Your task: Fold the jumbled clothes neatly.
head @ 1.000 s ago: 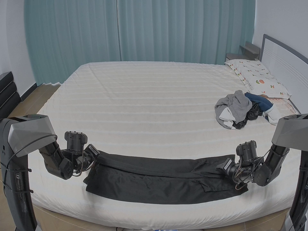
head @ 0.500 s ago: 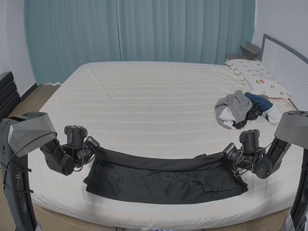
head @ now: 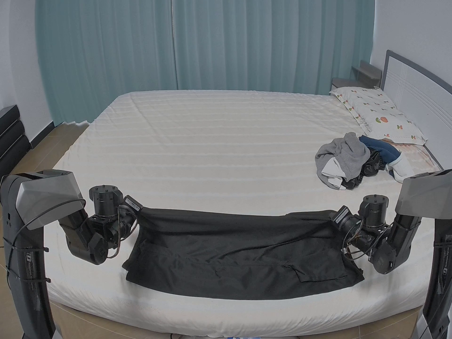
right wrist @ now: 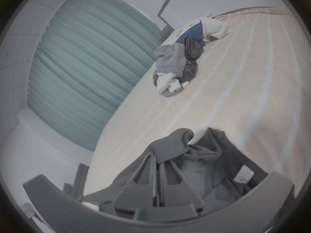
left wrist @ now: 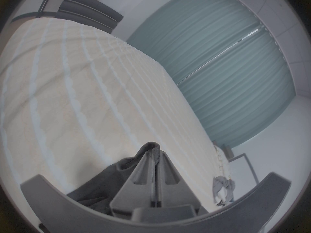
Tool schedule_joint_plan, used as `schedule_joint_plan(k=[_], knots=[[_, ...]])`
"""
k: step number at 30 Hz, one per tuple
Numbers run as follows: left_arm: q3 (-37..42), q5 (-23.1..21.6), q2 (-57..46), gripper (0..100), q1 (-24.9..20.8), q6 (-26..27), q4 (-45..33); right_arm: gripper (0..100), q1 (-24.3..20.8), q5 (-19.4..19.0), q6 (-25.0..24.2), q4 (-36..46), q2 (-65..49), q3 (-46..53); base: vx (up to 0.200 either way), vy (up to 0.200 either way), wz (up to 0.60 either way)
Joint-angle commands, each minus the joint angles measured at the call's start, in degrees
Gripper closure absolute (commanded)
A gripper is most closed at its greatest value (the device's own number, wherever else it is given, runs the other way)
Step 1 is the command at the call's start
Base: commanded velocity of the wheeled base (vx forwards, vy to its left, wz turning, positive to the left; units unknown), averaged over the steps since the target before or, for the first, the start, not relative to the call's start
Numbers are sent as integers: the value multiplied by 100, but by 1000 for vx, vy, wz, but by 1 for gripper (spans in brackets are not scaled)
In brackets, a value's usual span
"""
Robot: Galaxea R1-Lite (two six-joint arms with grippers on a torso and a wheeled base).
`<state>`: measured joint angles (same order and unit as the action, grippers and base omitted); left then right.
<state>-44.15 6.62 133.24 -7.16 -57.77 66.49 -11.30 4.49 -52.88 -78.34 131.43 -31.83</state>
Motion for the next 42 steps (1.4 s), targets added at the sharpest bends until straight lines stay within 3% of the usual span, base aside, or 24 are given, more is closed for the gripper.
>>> schedule_joint_plan(k=[1,11,28,29,35,36,42], knots=[[443,6,220,100,-14,398,66,100,-4,0,279,-182,472,397,0,0,0],[1357,-20,387,100,-93,1365,664,100,-118,-18,753,-788,858,924,0,0,0],[1621,6,483,100,-119,1594,673,100,-144,-9,929,-1026,1060,1074,0,0,0],[1629,6,475,100,-119,1585,673,0,-144,-9,929,-1026,1060,1065,0,0,0],[1744,-38,202,100,-111,1541,673,0,-144,-18,867,-1043,797,1135,0,0,0],[1735,-38,176,0,-111,1532,673,0,-144,-27,841,-1043,726,1188,0,0,0],[1717,-47,132,0,-49,1532,681,0,-92,-79,604,-1105,296,1469,0,0,0]])
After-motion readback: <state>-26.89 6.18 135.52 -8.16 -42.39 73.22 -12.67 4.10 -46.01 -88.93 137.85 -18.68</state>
